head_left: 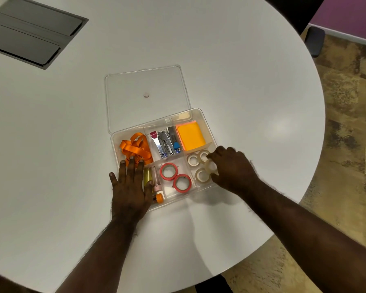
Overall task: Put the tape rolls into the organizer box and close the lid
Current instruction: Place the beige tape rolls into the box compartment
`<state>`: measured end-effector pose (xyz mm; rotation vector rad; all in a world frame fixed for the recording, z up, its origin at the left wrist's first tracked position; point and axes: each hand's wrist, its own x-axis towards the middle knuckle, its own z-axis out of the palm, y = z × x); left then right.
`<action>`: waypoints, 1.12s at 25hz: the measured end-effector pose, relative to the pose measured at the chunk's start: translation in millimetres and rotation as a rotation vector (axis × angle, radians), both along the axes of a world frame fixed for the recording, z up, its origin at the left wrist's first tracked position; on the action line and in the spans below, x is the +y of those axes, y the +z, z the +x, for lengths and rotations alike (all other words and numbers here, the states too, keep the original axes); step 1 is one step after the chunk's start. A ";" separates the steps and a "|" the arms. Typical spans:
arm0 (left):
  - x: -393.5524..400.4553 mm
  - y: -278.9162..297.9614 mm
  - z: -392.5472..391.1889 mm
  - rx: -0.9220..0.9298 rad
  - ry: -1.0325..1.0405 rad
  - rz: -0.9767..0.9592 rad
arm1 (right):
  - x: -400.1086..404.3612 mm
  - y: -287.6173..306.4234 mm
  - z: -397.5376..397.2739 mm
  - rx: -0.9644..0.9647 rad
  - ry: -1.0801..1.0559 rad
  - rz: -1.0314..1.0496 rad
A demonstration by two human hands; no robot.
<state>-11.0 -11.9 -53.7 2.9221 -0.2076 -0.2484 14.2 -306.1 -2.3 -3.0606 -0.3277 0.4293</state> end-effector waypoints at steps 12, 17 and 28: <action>-1.7 -3.2 0.4 0.013 0.034 -0.021 | 28.9 -6.1 13.5 -0.022 -0.079 -0.119; -0.7 -7.1 0.6 0.015 0.043 -0.027 | 33.5 -10.7 21.0 0.037 -0.097 -0.112; -0.6 -7.3 -0.6 -0.008 0.038 -0.041 | 38.9 -20.1 25.3 -0.012 -0.078 -0.053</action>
